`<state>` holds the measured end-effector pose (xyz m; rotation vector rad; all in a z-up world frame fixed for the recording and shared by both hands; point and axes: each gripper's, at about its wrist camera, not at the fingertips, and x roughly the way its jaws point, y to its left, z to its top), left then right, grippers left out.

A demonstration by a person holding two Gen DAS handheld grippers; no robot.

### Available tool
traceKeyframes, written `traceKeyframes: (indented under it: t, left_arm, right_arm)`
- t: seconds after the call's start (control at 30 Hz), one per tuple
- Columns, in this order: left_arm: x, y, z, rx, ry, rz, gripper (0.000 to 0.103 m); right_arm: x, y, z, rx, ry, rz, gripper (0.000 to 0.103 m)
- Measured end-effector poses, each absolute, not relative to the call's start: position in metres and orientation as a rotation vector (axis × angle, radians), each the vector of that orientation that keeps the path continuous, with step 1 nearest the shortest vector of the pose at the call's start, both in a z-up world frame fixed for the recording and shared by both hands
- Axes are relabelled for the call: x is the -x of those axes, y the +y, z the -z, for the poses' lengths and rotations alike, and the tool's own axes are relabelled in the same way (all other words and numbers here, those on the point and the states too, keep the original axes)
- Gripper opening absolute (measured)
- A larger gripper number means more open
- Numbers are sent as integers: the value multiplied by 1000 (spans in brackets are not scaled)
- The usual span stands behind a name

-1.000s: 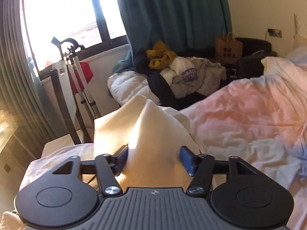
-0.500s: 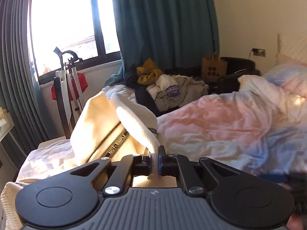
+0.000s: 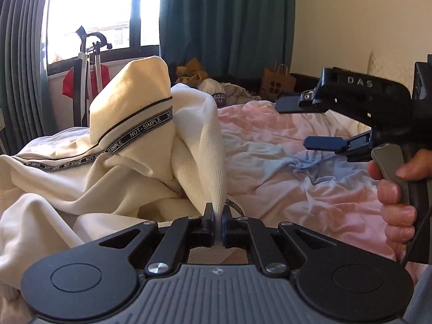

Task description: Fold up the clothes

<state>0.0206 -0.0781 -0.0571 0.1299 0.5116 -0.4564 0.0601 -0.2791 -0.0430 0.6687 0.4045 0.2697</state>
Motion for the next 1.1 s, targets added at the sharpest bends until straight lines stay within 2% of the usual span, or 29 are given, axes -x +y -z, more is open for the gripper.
traceKeyframes:
  t: [0.23, 0.3, 0.37, 0.5, 0.77, 0.93, 1.0, 1.03, 1.07, 1.1]
  left_arm:
    - [-34, -65, 61, -51, 522, 475, 5]
    - [-36, -65, 60, -33, 518, 483, 5]
    - [-37, -63, 60, -11, 507, 488, 5]
    - [-46, -55, 65, 53, 497, 531, 5]
    - [-64, -44, 79, 110, 498, 632, 5]
    - [-73, -32, 84, 175, 503, 694, 5]
    - [-72, -30, 84, 181, 500, 701, 5]
    - [-72, -29, 84, 184, 498, 704, 5]
    - [-72, -27, 85, 186, 497, 708, 5]
    - [-72, -27, 85, 191, 498, 707, 5]
  right_arm:
    - [-131, -274, 32, -752, 493, -363, 82]
    - [-169, -274, 29, -770, 512, -388, 82]
    - [-211, -271, 26, -772, 538, -413, 74]
    - [-292, -265, 17, -679, 547, -359, 74]
    - [-432, -252, 43, -682, 661, -340, 75]
    - [-468, -234, 65, -668, 748, -361, 73]
    - [-467, -222, 63, -600, 759, -348, 50]
    - [-462, -220, 60, -579, 747, -323, 30]
    - [-457, -220, 56, -580, 733, -299, 19]
    - [-450, -224, 52, -605, 716, -276, 16]
